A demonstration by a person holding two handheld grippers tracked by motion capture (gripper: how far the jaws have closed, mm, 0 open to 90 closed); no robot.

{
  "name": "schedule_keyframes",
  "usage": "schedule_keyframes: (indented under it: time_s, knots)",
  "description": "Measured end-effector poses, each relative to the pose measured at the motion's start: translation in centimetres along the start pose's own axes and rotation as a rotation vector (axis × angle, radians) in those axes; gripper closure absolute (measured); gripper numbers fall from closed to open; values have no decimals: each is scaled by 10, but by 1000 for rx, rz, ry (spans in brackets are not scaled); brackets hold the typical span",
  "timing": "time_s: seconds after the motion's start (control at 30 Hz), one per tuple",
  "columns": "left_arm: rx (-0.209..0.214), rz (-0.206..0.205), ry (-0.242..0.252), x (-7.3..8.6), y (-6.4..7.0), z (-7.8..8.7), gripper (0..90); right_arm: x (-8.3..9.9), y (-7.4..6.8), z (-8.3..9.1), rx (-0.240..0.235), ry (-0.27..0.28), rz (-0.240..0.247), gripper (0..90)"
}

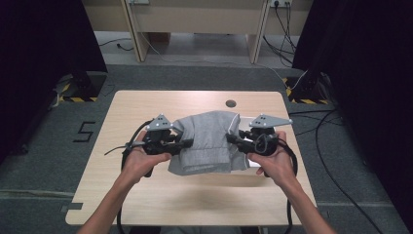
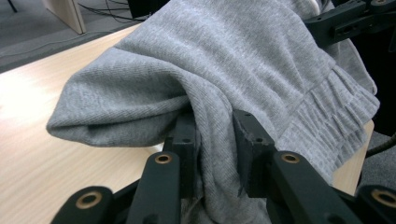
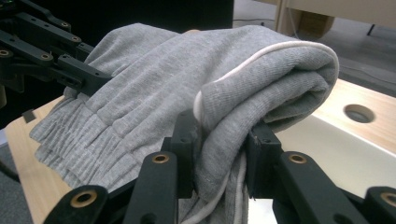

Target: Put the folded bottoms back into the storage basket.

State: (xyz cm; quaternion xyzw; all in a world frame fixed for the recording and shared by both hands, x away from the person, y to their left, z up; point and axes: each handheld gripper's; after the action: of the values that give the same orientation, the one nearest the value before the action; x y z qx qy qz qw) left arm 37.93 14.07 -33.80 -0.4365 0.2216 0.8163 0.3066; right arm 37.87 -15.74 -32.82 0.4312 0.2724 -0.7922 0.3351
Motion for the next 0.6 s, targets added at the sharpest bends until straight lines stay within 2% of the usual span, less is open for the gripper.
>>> schedule_keyframes:
  time_s: [0.2, 0.6]
  knots:
    - [6, -11, -17, -16, 7, -24, 714, 3, 21, 10, 31, 2, -22, 694]
    - [6, -22, -40, -35, 12, -62, 714, 7, 55, 19, 72, -14, -59, 694]
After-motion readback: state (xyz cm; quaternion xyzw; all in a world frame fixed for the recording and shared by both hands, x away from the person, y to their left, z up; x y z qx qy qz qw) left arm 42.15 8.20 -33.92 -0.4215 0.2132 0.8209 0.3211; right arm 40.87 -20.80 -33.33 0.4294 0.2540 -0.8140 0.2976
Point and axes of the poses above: each handheld gripper's, and its own axes: z roughly backward along the jaws, x roughly out of its underside, y roughly to its right, and after that the axes turned 5 degrees about -x, right-handed
